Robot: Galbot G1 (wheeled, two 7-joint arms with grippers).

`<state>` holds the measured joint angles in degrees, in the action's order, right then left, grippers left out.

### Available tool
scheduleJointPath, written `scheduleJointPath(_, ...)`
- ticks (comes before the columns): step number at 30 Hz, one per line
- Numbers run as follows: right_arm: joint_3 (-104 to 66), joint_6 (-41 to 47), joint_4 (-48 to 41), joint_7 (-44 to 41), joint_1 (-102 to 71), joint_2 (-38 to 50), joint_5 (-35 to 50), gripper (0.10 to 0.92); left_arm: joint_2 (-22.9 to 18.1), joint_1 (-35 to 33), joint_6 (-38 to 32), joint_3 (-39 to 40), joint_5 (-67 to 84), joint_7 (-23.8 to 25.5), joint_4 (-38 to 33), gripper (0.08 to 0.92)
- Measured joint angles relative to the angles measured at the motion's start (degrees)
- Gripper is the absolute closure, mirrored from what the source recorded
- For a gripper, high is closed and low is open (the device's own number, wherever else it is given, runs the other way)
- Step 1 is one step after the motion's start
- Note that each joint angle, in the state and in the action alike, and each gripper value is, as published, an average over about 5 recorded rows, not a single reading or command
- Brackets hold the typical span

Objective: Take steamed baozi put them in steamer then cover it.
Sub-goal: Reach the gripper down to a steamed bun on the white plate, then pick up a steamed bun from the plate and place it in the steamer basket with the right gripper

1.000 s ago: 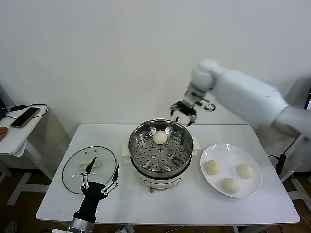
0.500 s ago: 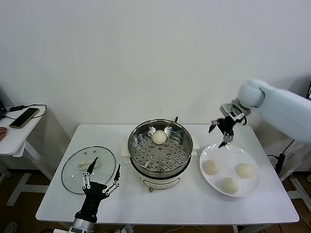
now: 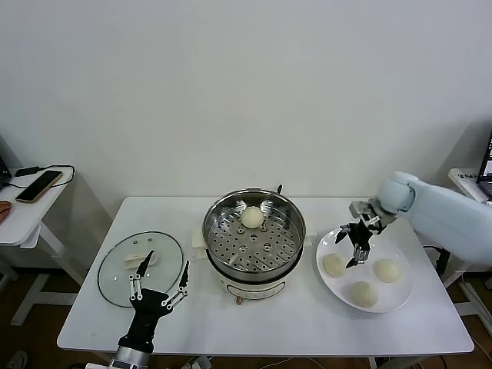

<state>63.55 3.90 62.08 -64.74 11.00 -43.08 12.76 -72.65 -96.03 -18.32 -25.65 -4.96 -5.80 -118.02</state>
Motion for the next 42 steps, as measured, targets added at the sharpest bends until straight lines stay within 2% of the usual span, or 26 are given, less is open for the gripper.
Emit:
scheduleJointPath(15,-1.8,0.4,-1.4,3.2,-4.0,-1.3,-1.0,0.210,0.0,0.1,0.0,-0.4,0.0,-0.3,0.0,0.177)
scheduleJointPath(18,-1.9,0.4,-1.4,3.7,-4.1,-1.2,-1.0,0.244,-0.1,0.1,0.1,-0.5,0.0,-0.4,0.0,0.177)
scheduleJointPath(25,-1.7,0.3,-0.9,4.6,-4.0,-0.8,-0.8,0.394,-0.1,0.1,0.2,-0.5,0.0,-0.5,-0.3,0.177)
scheduleJointPath(28,-1.3,0.3,-0.4,4.6,-3.3,-0.4,-0.6,0.432,-0.1,0.0,0.2,-0.6,0.0,-0.5,-0.5,0.177)
scheduleJointPath(36,0.3,-0.1,1.9,2.6,1.9,1.4,-0.3,0.465,-0.3,0.1,0.7,-0.2,-0.4,-0.6,-1.2,0.177)
scheduleJointPath(42,5.0,0.0,5.4,-1.4,12.0,1.8,2.1,0.454,-0.4,0.2,1.2,0.3,-1.0,-0.8,-2.0,0.177)
